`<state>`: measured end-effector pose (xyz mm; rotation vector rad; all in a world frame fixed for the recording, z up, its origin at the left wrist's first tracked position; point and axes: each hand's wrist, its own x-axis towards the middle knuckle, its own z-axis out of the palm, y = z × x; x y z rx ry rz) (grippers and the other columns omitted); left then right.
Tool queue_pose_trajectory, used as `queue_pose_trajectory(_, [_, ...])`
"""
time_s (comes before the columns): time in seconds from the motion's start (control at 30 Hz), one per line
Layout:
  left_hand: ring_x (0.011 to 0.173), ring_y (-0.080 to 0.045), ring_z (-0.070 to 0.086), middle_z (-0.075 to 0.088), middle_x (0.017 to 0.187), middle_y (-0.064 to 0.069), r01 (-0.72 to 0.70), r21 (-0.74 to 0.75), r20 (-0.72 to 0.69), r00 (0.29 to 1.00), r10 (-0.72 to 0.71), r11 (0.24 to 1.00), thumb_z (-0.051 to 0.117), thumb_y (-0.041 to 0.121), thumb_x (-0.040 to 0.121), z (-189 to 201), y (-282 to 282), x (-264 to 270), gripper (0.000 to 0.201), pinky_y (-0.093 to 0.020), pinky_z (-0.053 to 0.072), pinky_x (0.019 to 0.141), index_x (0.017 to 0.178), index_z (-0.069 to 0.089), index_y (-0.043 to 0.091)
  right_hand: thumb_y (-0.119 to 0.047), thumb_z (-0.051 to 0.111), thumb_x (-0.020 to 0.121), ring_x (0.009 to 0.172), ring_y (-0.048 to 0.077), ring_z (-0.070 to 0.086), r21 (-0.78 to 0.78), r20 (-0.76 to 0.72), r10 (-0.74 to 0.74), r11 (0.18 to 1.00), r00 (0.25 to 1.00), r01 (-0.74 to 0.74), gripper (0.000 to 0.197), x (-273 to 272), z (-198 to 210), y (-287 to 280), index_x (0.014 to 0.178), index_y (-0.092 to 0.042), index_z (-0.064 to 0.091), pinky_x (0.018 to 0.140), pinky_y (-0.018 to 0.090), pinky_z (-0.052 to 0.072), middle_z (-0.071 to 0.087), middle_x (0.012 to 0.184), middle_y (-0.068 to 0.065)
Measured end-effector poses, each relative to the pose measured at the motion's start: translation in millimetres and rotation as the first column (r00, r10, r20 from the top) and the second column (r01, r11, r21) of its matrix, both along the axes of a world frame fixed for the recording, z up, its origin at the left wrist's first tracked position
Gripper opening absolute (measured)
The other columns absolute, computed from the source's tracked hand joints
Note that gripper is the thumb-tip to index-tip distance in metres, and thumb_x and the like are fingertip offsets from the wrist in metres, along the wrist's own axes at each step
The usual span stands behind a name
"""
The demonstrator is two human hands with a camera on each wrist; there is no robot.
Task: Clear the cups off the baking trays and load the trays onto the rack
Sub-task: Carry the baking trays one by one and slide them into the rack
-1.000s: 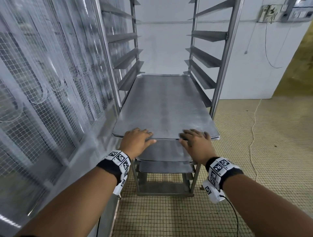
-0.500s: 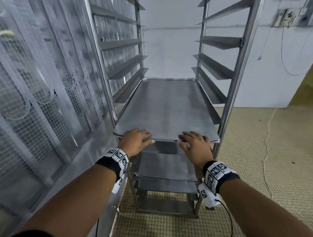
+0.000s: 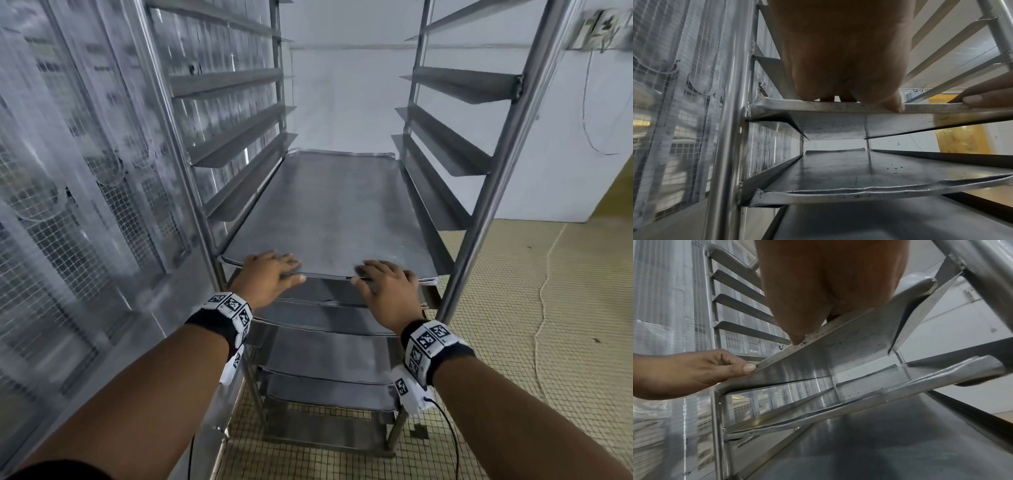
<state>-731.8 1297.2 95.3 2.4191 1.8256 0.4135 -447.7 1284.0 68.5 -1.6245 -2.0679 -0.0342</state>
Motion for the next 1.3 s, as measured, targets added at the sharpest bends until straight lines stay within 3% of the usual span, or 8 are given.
queue_pose_trajectory(0.47, [0.148, -0.022, 0.032, 0.041, 0.158, 0.010, 0.002, -0.046, -0.087, 0.996, -0.006, 0.999, 0.039, 0.076, 0.091, 12, 38, 7, 0.068, -0.045, 0.024, 0.115, 0.146, 0.051, 0.036, -0.062, 0.045, 0.096, 0.137, 0.012, 0.042, -0.078, -0.010, -0.026, 0.997, 1.000, 0.025, 0.044, -1, 13, 39, 0.129, -0.040, 0.063, 0.109, 0.044, 0.024, 0.054, 0.143, -0.017])
queue_pose_trajectory(0.57, [0.124, -0.022, 0.060, 0.069, 0.128, 0.002, 0.012, -0.070, 0.099, 0.995, -0.005, 0.998, 0.044, 0.081, 0.084, 31, 35, 2, 0.072, -0.032, 0.046, 0.097, 0.121, 0.070, 0.025, -0.058, 0.051, 0.093, 0.118, 0.020, 0.061, -0.087, -0.139, -0.009, 0.996, 0.990, -0.003, 0.043, 4, 35, 39, 0.118, -0.027, 0.070, 0.100, 0.040, 0.044, 0.069, 0.124, -0.005])
queue_pose_trajectory(0.63, [0.107, -0.021, 0.068, 0.073, 0.114, 0.001, -0.053, 0.157, 0.246, 0.969, 0.013, 0.986, 0.048, 0.077, 0.087, 51, 28, -6, 0.067, -0.030, 0.052, 0.086, 0.115, 0.072, 0.022, -0.055, 0.053, 0.093, 0.101, 0.025, 0.066, 0.099, -0.241, -0.053, 0.992, 0.969, 0.079, 0.043, 12, 62, 34, 0.109, -0.020, 0.073, 0.084, 0.037, 0.053, 0.072, 0.109, 0.002])
queue_pose_trajectory(0.73, [0.093, -0.026, 0.065, 0.067, 0.108, -0.010, -0.213, 0.700, 0.348, 0.935, -0.065, 0.681, 0.059, 0.051, 0.093, 90, 22, -30, 0.047, -0.034, 0.055, 0.074, 0.110, 0.071, 0.009, -0.047, 0.055, 0.092, 0.095, 0.030, 0.062, 0.522, -0.340, -0.072, 0.815, 0.938, 0.252, 0.039, 32, 115, 23, 0.097, -0.012, 0.073, 0.079, 0.039, 0.053, 0.068, 0.096, 0.008])
queue_pose_trajectory(0.87, [0.125, -0.036, 0.044, 0.045, 0.139, -0.023, -0.452, 0.806, 0.496, 0.868, -0.020, 0.382, 0.070, 0.038, 0.089, 145, 21, -65, 0.059, -0.041, 0.037, 0.106, 0.132, 0.053, 0.002, -0.036, 0.066, 0.090, 0.127, 0.034, 0.045, 0.729, -0.515, -0.049, 0.501, 0.856, 0.467, 0.046, 64, 183, 21, 0.125, -0.007, 0.060, 0.106, 0.035, 0.029, 0.050, 0.136, 0.018])
queue_pose_trajectory(0.97, [0.136, -0.042, 0.038, 0.035, 0.152, -0.022, -0.575, 0.694, 0.636, 0.772, 0.007, 0.433, 0.065, 0.045, 0.091, 164, 31, -85, 0.076, -0.050, 0.034, 0.112, 0.147, 0.037, 0.003, -0.044, 0.060, 0.091, 0.141, 0.029, 0.034, 0.550, -0.687, -0.048, 0.619, 0.725, 0.561, 0.072, 76, 213, 24, 0.148, -0.008, 0.037, 0.114, 0.041, 0.026, 0.033, 0.153, 0.015])
queue_pose_trajectory(1.07, [0.135, -0.035, 0.047, 0.040, 0.155, -0.016, -0.579, 0.478, 0.785, 0.618, -0.026, 0.661, 0.057, 0.050, 0.096, 184, 31, -81, 0.079, -0.037, 0.040, 0.107, 0.157, 0.022, 0.013, -0.051, 0.052, 0.094, 0.136, 0.028, 0.044, 0.433, -0.737, -0.027, 0.748, 0.675, 0.503, 0.073, 83, 224, 38, 0.152, -0.013, 0.030, 0.112, 0.040, 0.036, 0.043, 0.151, 0.011])
queue_pose_trajectory(1.3, [0.092, -0.032, 0.068, 0.069, 0.105, -0.003, -0.575, 0.428, 0.810, 0.586, -0.015, 0.698, 0.057, 0.050, 0.092, 188, 52, -95, 0.060, -0.047, 0.056, 0.085, 0.140, 0.035, 0.021, -0.060, 0.037, 0.100, 0.076, 0.041, 0.058, 0.369, -0.745, -0.091, 0.769, 0.661, 0.522, 0.049, 95, 221, 52, 0.106, -0.011, 0.039, 0.066, 0.042, 0.042, 0.062, 0.081, 0.020])
